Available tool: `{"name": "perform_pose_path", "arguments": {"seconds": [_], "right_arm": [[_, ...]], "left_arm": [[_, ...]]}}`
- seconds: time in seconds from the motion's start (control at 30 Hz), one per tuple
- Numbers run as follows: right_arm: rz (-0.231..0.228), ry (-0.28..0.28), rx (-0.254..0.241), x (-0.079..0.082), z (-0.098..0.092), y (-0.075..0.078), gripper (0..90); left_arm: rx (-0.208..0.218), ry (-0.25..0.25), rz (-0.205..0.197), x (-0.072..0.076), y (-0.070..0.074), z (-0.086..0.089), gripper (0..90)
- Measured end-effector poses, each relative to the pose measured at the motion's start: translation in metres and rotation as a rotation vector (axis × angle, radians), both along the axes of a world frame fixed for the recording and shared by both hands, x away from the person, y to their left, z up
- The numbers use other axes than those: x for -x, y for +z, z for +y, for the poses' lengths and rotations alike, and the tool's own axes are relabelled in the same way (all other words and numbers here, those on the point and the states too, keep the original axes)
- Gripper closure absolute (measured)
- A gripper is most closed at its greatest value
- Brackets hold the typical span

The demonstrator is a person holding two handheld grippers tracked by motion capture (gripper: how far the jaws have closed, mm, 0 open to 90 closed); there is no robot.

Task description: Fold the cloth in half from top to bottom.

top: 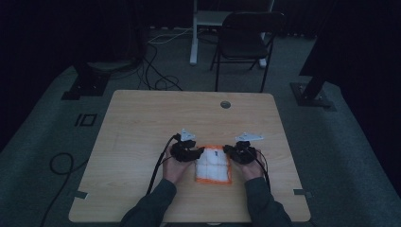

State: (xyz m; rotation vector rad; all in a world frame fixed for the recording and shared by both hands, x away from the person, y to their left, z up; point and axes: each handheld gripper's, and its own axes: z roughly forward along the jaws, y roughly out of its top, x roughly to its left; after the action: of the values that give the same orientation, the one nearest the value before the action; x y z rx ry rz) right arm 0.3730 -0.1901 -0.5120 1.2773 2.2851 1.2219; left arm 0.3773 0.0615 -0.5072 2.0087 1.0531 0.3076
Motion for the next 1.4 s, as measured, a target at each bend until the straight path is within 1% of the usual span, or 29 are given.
{"name": "perform_pose_path", "arguments": {"seconds": [0.03,0.07,0.17,0.2,0.23,0.27,0.3,0.33,0.4,0.43,0.5,0.57,0.67,0.83,0.87,0.93,1.0,1.03,1.07,1.1,1.13,1.23,1.33,1.4], "right_arm": [[0.000,0.000,0.000,0.000,0.000,0.000,82.3],[-0.006,0.005,-0.002,0.003,0.000,0.001,82.2],[-0.009,0.007,-0.001,0.007,0.000,0.002,82.1],[-0.014,0.008,0.000,0.009,-0.001,0.002,82.0],[-0.014,0.008,0.000,0.009,-0.001,0.002,82.0],[-0.022,0.010,0.001,0.013,0.000,0.004,81.5],[-0.022,0.010,0.001,0.013,0.000,0.004,81.5],[-0.029,0.012,0.003,0.016,0.000,0.005,80.9],[-0.034,0.014,0.007,0.019,-0.001,0.007,79.6],[-0.039,0.014,0.012,0.020,0.000,0.007,79.1],[-0.043,0.013,0.022,0.023,-0.001,0.007,77.8],[-0.041,0.015,0.020,0.025,-0.002,0.007,79.8],[-0.033,0.022,0.016,0.028,-0.001,0.006,82.7],[-0.037,0.028,0.008,0.035,-0.001,0.007,83.4],[-0.043,0.032,0.004,0.039,-0.001,0.009,83.4],[-0.048,0.037,0.000,0.044,-0.001,0.010,83.5],[-0.052,0.042,-0.002,0.048,-0.002,0.012,83.5],[-0.053,0.044,-0.003,0.049,-0.002,0.012,83.5],[-0.055,0.047,0.000,0.051,-0.002,0.013,83.6],[-0.057,0.052,-0.001,0.052,-0.003,0.013,83.6],[-0.056,0.056,-0.003,0.053,-0.003,0.013,83.6],[-0.058,0.067,-0.001,0.056,-0.004,0.014,83.6],[-0.059,0.076,0.000,0.058,-0.004,0.013,83.7],[-0.057,0.079,-0.002,0.060,-0.005,0.012,83.7]], "left_arm": [[0.000,0.000,0.000,0.000,0.000,0.000,58.6],[0.004,0.008,0.007,0.001,0.000,0.000,65.2],[-0.011,-0.005,0.001,0.006,0.002,-0.001,73.4],[-0.008,-0.006,-0.002,0.008,0.002,-0.001,75.8],[-0.008,-0.006,-0.002,0.008,0.002,-0.001,77.2],[-0.014,-0.015,-0.008,0.012,0.004,-0.001,78.7],[-0.014,-0.015,-0.008,0.012,0.004,-0.001,79.2],[-0.014,-0.018,-0.014,0.016,0.005,-0.001,79.6],[-0.010,-0.023,-0.018,0.019,0.006,0.000,80.4],[-0.010,-0.023,-0.018,0.019,0.006,0.000,80.6],[-0.010,-0.031,-0.025,0.024,0.008,0.001,81.1],[-0.012,-0.033,-0.026,0.025,0.008,0.001,81.3],[-0.003,-0.040,-0.024,0.030,0.008,0.003,81.4],[0.000,-0.049,-0.023,0.037,0.008,0.005,81.3],[0.003,-0.057,-0.023,0.042,0.009,0.006,80.9],[0.010,-0.063,-0.030,0.045,0.011,0.007,77.3],[0.020,-0.057,-0.046,0.047,0.015,0.008,73.7],[0.020,-0.057,-0.046,0.047,0.015,0.008,72.8],[0.033,-0.050,-0.062,0.046,0.021,0.010,71.3],[0.033,-0.050,-0.062,0.046,0.021,0.010,70.9],[0.045,-0.043,-0.074,0.045,0.025,0.011,70.1],[0.053,-0.023,-0.088,0.039,0.030,0.013,69.2],[0.057,0.003,-0.088,0.031,0.031,0.013,68.1],[0.051,0.016,-0.075,0.025,0.029,0.012,67.8]]}}
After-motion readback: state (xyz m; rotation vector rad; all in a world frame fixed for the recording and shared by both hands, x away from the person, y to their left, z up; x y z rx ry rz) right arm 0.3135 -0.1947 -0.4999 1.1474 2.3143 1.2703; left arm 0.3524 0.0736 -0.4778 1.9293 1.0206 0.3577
